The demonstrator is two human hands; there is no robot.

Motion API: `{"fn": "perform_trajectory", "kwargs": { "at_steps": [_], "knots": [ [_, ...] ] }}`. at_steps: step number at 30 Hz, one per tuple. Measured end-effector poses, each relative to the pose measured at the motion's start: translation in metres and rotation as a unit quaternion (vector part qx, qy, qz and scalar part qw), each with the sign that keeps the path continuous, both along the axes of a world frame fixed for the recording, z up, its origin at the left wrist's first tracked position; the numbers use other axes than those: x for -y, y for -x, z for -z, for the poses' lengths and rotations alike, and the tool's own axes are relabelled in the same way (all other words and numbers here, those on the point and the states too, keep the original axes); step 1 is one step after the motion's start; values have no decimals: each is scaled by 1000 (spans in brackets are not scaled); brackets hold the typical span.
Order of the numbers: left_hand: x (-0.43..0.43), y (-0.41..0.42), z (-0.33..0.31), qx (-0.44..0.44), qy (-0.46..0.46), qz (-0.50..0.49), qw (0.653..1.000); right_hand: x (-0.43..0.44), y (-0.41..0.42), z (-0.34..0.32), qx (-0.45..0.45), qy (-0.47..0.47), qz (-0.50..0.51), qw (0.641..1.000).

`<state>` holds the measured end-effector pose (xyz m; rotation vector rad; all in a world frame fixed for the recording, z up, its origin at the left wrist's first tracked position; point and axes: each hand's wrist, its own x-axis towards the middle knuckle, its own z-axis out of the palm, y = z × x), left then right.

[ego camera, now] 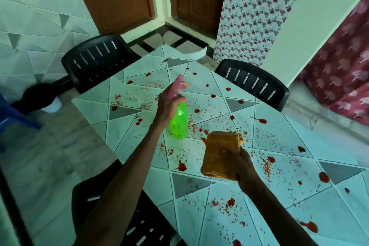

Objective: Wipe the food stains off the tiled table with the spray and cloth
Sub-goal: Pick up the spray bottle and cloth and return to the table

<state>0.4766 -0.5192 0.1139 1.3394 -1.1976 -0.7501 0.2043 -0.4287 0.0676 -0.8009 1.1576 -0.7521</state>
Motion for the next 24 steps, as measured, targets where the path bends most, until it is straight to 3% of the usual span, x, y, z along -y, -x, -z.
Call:
{"fn": "perform_trajectory", "kwargs": {
  "at_steps": [13, 20, 22, 24],
  "knots": [
    [90, -27, 5, 20, -14, 6, 1000, 21, 11, 22, 7, 11, 22, 1000],
    [73, -30, 7, 127, -12, 26, 992, 27, 8, 13, 26, 6, 29, 999],
    [62, -27, 16, 101, -28, -39, 994, 27, 9, 10, 25, 5, 31, 999],
    [39, -14, 32, 79, -70, -163, 981, 24, 12, 6, 26, 3, 34, 999]
  ]
}}
